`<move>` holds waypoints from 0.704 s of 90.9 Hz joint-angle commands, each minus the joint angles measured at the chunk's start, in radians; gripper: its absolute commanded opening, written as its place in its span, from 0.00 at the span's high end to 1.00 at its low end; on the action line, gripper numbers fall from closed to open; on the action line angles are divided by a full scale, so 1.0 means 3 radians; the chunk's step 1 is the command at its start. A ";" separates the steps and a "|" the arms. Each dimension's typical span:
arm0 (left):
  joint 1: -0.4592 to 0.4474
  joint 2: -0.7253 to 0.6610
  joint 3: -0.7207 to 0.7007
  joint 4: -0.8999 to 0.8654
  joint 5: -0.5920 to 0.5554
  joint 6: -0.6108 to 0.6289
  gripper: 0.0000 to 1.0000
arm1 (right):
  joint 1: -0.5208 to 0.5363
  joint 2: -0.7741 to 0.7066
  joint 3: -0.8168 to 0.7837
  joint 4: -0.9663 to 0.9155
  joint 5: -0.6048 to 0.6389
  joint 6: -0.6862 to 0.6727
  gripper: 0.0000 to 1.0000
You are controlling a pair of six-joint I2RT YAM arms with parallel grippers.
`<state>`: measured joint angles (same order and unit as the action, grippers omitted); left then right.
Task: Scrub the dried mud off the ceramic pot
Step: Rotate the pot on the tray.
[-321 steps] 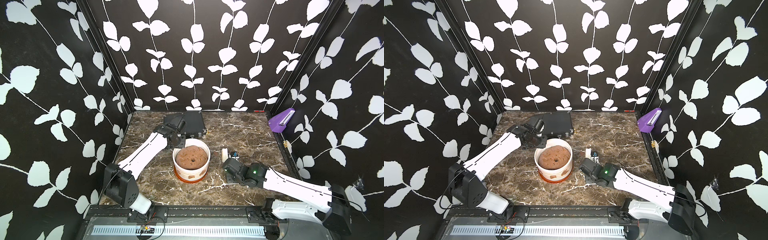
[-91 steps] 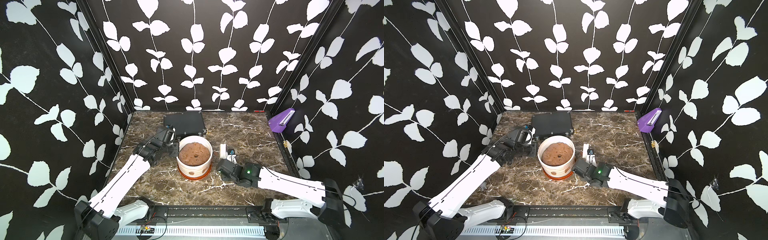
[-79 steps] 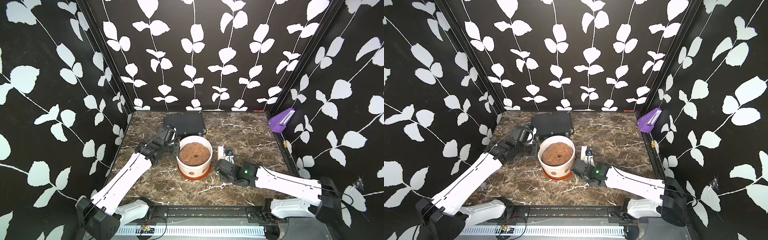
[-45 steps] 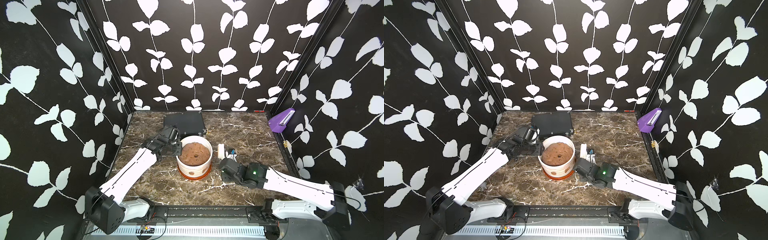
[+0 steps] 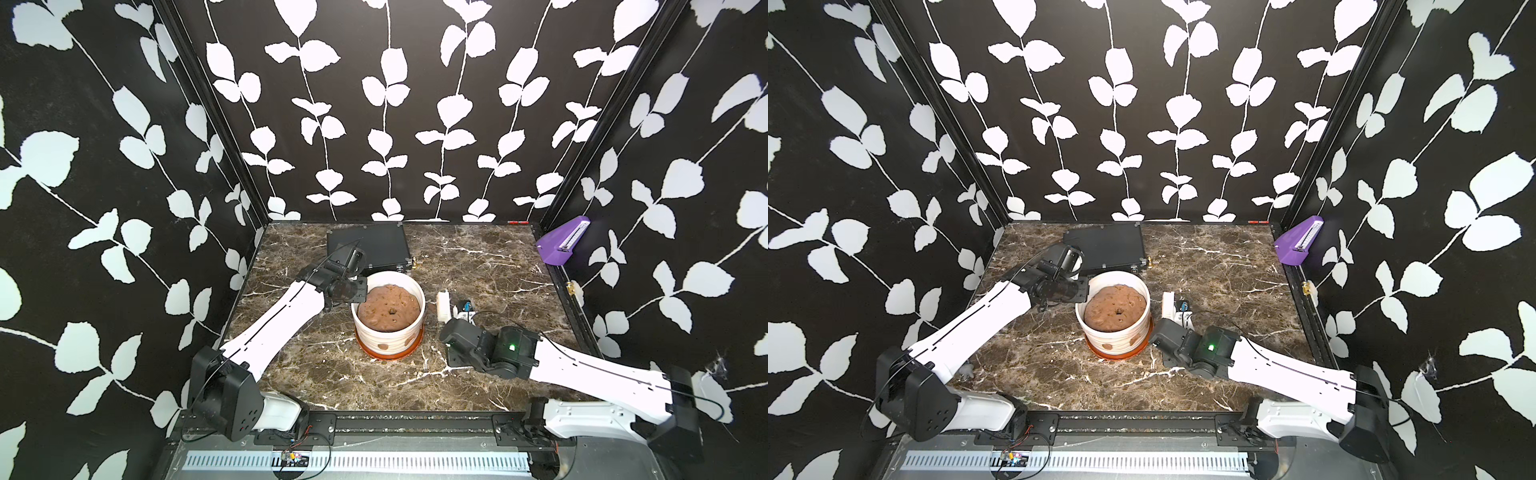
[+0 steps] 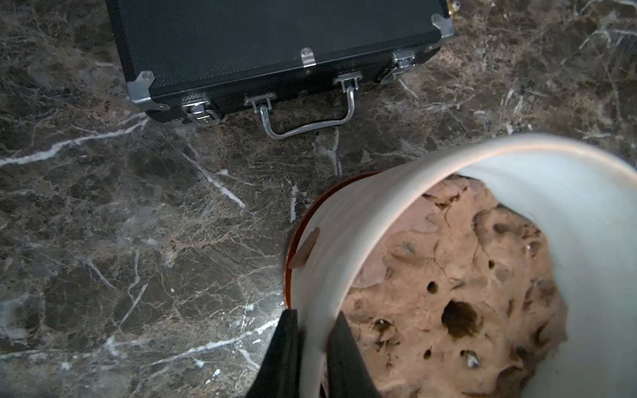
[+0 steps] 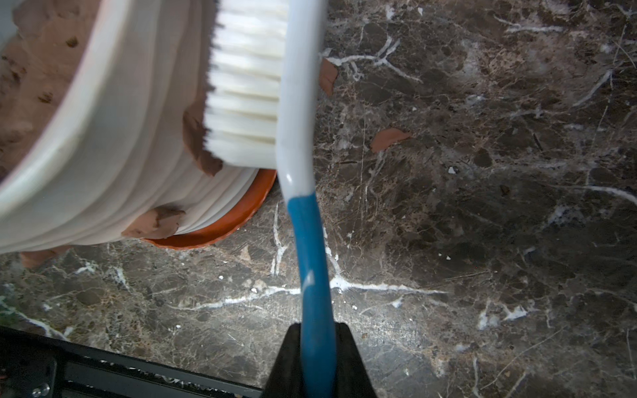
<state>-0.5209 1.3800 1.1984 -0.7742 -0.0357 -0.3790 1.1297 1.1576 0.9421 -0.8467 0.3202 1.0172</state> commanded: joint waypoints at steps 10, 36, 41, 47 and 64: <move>-0.0042 -0.0056 0.0044 0.0094 0.0138 -0.0264 1.00 | 0.0024 0.0047 0.0060 0.0119 -0.0009 -0.0090 1.00; -0.0043 -0.0303 -0.0155 0.0080 0.0087 -0.0442 1.00 | 0.0069 0.0135 0.0249 -0.0001 -0.0043 -0.0126 1.00; -0.0041 -0.0326 -0.0185 0.0085 0.0058 -0.0462 1.00 | 0.0070 0.0096 0.0225 0.0002 -0.0007 -0.0092 1.00; -0.0037 -0.0344 -0.0210 0.0080 0.0023 -0.0484 1.00 | 0.0069 0.0049 0.0167 0.0016 0.0020 -0.0020 1.00; -0.0043 -0.0415 -0.0357 0.0212 0.0211 -0.0670 1.00 | 0.0069 0.0032 0.0171 -0.0101 0.0011 -0.0007 1.00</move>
<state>-0.5323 1.3067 1.1259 -0.7341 -0.0410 -0.4946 1.1439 1.1790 0.9848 -0.8375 0.2981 1.0061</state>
